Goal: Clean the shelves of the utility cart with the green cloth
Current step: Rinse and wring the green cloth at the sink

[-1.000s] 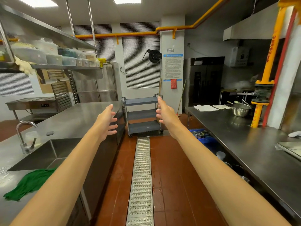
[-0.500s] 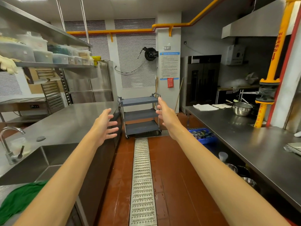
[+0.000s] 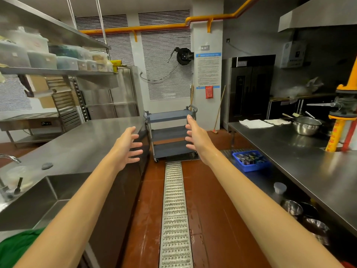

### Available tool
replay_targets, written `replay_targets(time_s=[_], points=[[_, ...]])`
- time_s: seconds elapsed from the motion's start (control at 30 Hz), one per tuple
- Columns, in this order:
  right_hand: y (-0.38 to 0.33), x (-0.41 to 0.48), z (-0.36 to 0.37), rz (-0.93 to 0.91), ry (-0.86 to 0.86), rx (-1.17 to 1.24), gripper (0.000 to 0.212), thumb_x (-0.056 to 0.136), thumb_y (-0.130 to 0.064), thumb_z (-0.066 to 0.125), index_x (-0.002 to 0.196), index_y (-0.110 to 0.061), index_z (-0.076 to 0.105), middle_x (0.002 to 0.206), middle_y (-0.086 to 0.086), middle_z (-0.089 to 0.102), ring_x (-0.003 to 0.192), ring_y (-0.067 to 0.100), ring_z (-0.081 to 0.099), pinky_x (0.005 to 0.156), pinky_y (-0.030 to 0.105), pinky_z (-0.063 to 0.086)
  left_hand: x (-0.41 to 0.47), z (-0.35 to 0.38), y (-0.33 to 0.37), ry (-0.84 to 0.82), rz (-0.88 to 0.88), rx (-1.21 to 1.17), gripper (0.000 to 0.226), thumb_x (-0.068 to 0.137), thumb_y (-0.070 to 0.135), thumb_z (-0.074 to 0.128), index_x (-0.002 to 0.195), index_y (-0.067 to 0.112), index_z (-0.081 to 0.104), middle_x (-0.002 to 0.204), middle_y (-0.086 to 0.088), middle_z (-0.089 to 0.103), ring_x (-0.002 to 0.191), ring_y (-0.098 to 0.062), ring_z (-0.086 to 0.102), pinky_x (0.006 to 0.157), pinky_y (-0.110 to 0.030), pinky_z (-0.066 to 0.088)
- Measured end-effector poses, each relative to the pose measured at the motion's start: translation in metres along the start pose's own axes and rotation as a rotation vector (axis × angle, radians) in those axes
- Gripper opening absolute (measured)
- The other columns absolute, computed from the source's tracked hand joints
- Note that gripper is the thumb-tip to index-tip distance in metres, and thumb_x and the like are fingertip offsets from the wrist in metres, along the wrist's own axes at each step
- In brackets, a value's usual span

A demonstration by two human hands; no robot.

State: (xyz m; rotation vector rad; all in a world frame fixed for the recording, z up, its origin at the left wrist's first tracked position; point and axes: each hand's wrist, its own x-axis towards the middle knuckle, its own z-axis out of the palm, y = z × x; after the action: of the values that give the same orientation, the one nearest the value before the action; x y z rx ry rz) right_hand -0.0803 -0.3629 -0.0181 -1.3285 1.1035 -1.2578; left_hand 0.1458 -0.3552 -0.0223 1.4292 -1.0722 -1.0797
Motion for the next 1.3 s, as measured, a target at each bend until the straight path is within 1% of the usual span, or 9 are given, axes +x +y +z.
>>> replay_targets(time_s=[0.13,0.3,0.4,0.57,0.67,0.87,1.1,1.23,1.3], points=[[0.002,0.05,-0.002,0.021,-0.061,0.041,0.068,0.097,-0.063,0.034,0.15,-0.02,0.037,0.15,0.009,0.044,0.127,0.028,0.053,0.097,0.04,0.048,0.047,0.005,0.009,0.02,-0.012,0.024,0.058,0.097,0.059,0.038,0.138,0.021,0.053,0.134,-0.011,0.06,0.117,-0.032,0.06,0.105,-0.053,0.045],[0.004,0.106,0.003,0.035,-0.135,0.05,0.069,0.096,-0.066,0.032,0.146,-0.02,0.043,0.15,0.006,0.045,0.135,0.025,0.045,0.114,0.051,0.033,0.092,0.011,0.023,0.076,0.003,0.001,0.053,0.097,0.057,0.039,0.131,0.021,0.058,0.129,-0.009,0.062,0.117,-0.031,0.06,0.103,-0.052,0.046],[0.009,0.128,0.011,0.037,-0.174,0.091,0.07,0.095,-0.066,0.033,0.147,-0.019,0.043,0.151,0.005,0.043,0.139,0.024,0.04,0.117,0.052,0.027,0.111,0.009,0.024,0.117,0.002,-0.019,0.05,0.097,0.057,0.04,0.126,0.022,0.061,0.124,-0.007,0.064,0.114,-0.028,0.061,0.094,-0.048,0.049],[0.024,0.158,0.036,0.04,-0.272,0.096,0.071,0.095,-0.067,0.034,0.148,-0.02,0.041,0.151,0.004,0.043,0.14,0.023,0.04,0.117,0.053,0.026,0.132,-0.009,0.009,0.229,-0.038,-0.014,0.045,0.095,0.06,0.042,0.115,0.026,0.063,0.12,-0.005,0.066,0.11,-0.027,0.062,0.083,-0.043,0.049],[0.033,0.173,0.057,0.054,-0.325,0.093,0.073,0.094,-0.068,0.034,0.148,-0.02,0.04,0.152,0.004,0.043,0.14,0.023,0.039,0.118,0.052,0.026,0.141,-0.027,-0.003,0.29,-0.059,-0.033,0.043,0.095,0.059,0.043,0.112,0.025,0.063,0.121,-0.006,0.066,0.11,-0.028,0.062,0.086,-0.044,0.049],[0.055,0.196,0.102,0.104,-0.407,0.096,0.071,0.094,-0.067,0.036,0.147,-0.021,0.042,0.149,0.003,0.044,0.138,0.023,0.041,0.115,0.051,0.03,0.154,-0.065,-0.022,0.397,-0.109,-0.057,0.043,0.099,0.055,0.039,0.118,0.021,0.059,0.126,-0.009,0.063,0.114,-0.03,0.059,0.088,-0.042,0.046],[0.072,0.219,0.164,0.122,-0.474,0.084,0.071,0.094,-0.067,0.037,0.147,-0.02,0.043,0.147,0.001,0.047,0.137,0.02,0.043,0.115,0.047,0.031,0.175,-0.122,-0.037,0.439,-0.119,-0.058,0.046,0.098,0.057,0.038,0.12,0.022,0.059,0.128,-0.009,0.062,0.108,-0.028,0.059,0.091,-0.045,0.045],[0.073,0.234,0.205,0.117,-0.506,0.064,0.07,0.094,-0.067,0.037,0.145,-0.021,0.044,0.145,0.0,0.049,0.135,0.019,0.045,0.116,0.047,0.031,0.19,-0.16,-0.037,0.461,-0.117,-0.064,0.049,0.098,0.057,0.038,0.124,0.02,0.058,0.126,-0.009,0.063,0.111,-0.029,0.059,0.096,-0.047,0.046],[0.072,0.242,0.228,0.113,-0.524,0.064,0.069,0.094,-0.067,0.037,0.145,-0.021,0.044,0.146,0.0,0.048,0.136,0.019,0.044,0.115,0.046,0.031,0.196,-0.18,-0.038,0.481,-0.109,-0.065,0.049,0.098,0.057,0.04,0.123,0.02,0.06,0.124,-0.008,0.065,0.11,-0.029,0.061,0.094,-0.046,0.047]])
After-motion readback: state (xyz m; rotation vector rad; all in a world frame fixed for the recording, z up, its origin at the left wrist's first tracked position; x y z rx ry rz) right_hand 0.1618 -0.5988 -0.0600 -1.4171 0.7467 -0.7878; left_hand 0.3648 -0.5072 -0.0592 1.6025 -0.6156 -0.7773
